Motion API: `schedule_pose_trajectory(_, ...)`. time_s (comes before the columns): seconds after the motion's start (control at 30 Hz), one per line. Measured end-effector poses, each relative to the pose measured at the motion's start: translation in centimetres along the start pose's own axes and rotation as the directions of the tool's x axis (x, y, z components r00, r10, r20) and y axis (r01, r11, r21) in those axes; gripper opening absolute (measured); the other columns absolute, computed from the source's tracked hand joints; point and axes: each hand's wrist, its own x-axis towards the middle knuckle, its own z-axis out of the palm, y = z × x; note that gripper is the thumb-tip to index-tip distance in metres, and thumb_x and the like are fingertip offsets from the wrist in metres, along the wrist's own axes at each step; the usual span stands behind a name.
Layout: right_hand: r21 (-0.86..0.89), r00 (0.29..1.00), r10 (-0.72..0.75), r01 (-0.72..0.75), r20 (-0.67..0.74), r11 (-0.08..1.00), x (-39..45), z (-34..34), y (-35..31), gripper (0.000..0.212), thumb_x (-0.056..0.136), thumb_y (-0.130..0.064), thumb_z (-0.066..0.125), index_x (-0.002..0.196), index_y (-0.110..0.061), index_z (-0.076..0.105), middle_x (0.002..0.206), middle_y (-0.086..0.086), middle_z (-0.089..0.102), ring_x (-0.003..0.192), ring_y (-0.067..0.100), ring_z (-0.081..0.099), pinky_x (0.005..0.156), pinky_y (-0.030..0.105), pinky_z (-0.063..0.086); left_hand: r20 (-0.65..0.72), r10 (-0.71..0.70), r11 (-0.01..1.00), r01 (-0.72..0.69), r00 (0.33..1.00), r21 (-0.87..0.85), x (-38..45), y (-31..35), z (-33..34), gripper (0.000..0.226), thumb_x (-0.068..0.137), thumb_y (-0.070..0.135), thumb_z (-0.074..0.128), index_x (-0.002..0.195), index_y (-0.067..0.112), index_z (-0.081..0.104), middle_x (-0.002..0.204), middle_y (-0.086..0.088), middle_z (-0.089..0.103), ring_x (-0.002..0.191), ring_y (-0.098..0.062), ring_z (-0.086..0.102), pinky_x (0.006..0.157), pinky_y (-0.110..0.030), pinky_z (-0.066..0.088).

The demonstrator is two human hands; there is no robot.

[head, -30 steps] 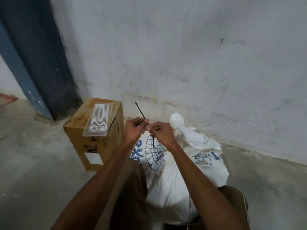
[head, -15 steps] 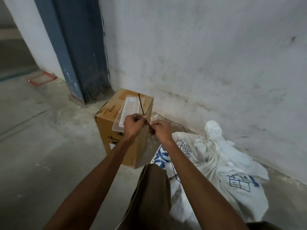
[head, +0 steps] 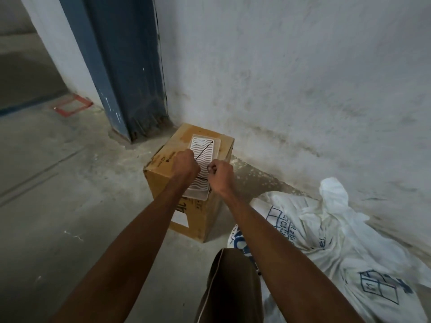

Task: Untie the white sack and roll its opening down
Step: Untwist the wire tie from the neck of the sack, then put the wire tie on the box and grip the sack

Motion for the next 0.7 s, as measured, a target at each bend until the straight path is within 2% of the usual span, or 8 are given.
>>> schedule_pose_trajectory(0.13, -0.029, 0.999, -0.041, 0.042, 0.021, 0.999, 0.1, -0.3, 0.5, 0.021, 0.090, -0.001, 0.063, 0.106, -0.006, 0.075, 0.101, 0.009, 0.075, 0.089, 0.021, 0.069, 0.074, 0.022, 0.050, 0.009, -0.004, 1.000, 0.004, 1.000, -0.014, 0.5, -0.5, 0.4, 0.012, 0.084, 0.015, 0.066, 0.087, 0.004, 0.069, 0.081, -0.011, 0.070, 0.072, -0.026, 0.067, 0.059, -0.031, 0.052)
schedule_pose_trajectory(0.2, -0.030, 0.998, -0.053, 0.054, 0.018, 0.998, -0.2, -0.6, 0.6, 0.022, 0.090, -0.001, 0.063, 0.109, -0.005, 0.074, 0.104, 0.009, 0.075, 0.092, 0.021, 0.069, 0.074, 0.019, 0.047, -0.020, 0.011, 1.000, -0.011, 1.000, -0.009, 0.0, -0.3, 0.0, 0.012, 0.089, 0.018, 0.065, 0.090, 0.006, 0.069, 0.083, -0.011, 0.068, 0.074, -0.024, 0.064, 0.061, -0.032, 0.051)
schedule_pose_trajectory(0.3, 0.007, 0.998, -0.063, 0.063, 0.000, 0.998, -1.0, -1.3, 0.8, 0.019, 0.090, 0.000, 0.065, 0.105, -0.004, 0.074, 0.099, 0.010, 0.075, 0.087, 0.022, 0.070, 0.071, 0.021, 0.047, -0.071, 0.078, 0.997, -0.079, 0.994, -0.014, -1.7, 0.3, -0.5, 0.010, 0.090, 0.015, 0.062, 0.092, 0.008, 0.069, 0.086, -0.009, 0.067, 0.072, -0.018, 0.058, 0.059, -0.029, 0.044)
schedule_pose_trajectory(0.4, 0.014, 0.998, -0.059, 0.059, -0.024, 0.998, -2.2, -2.7, 1.7, 0.015, 0.088, -0.002, 0.066, 0.101, -0.006, 0.074, 0.096, 0.007, 0.073, 0.082, 0.019, 0.067, 0.068, 0.024, 0.049, -0.098, 0.169, 0.976, -0.180, 0.981, -0.118, -4.3, 1.5, -1.0, 0.018, 0.087, 0.015, 0.064, 0.102, 0.009, 0.071, 0.097, -0.007, 0.069, 0.083, -0.020, 0.063, 0.071, -0.035, 0.056)
schedule_pose_trajectory(0.47, 0.002, 0.997, -0.062, 0.062, -0.037, 0.998, -3.4, -4.4, 2.6, 0.014, 0.087, -0.003, 0.066, 0.097, -0.007, 0.074, 0.095, 0.007, 0.073, 0.078, 0.016, 0.064, 0.068, 0.025, 0.050, -0.109, 0.219, 0.951, -0.237, 0.970, -0.199, -6.6, 2.8, -1.1, 0.022, 0.085, 0.014, 0.064, 0.105, 0.008, 0.071, 0.098, -0.007, 0.070, 0.088, -0.022, 0.064, 0.077, -0.036, 0.057)
schedule_pose_trajectory(0.57, -0.018, 0.997, -0.035, 0.034, -0.071, 0.999, -5.7, -7.3, 4.8, 0.010, 0.086, -0.004, 0.065, 0.094, -0.005, 0.072, 0.094, 0.011, 0.072, 0.079, 0.021, 0.065, 0.071, 0.034, 0.056, -0.079, 0.253, 0.924, -0.265, 0.964, -0.275, -10.6, 5.0, -0.4, 0.024, 0.083, 0.014, 0.065, 0.106, 0.009, 0.071, 0.097, -0.005, 0.072, 0.087, -0.019, 0.065, 0.077, -0.036, 0.058)
schedule_pose_trajectory(0.7, -0.013, 0.990, 0.010, -0.011, -0.141, 1.000, -10.7, -11.4, 8.2, 0.009, 0.084, -0.004, 0.061, 0.088, -0.007, 0.068, 0.086, 0.010, 0.069, 0.077, 0.023, 0.064, 0.068, 0.034, 0.052, 0.015, 0.362, 0.887, -0.339, 0.932, -0.313, -16.6, 8.5, 1.7, 0.025, 0.082, 0.012, 0.062, 0.105, 0.009, 0.070, 0.094, -0.005, 0.072, 0.083, -0.019, 0.066, 0.077, -0.033, 0.056)
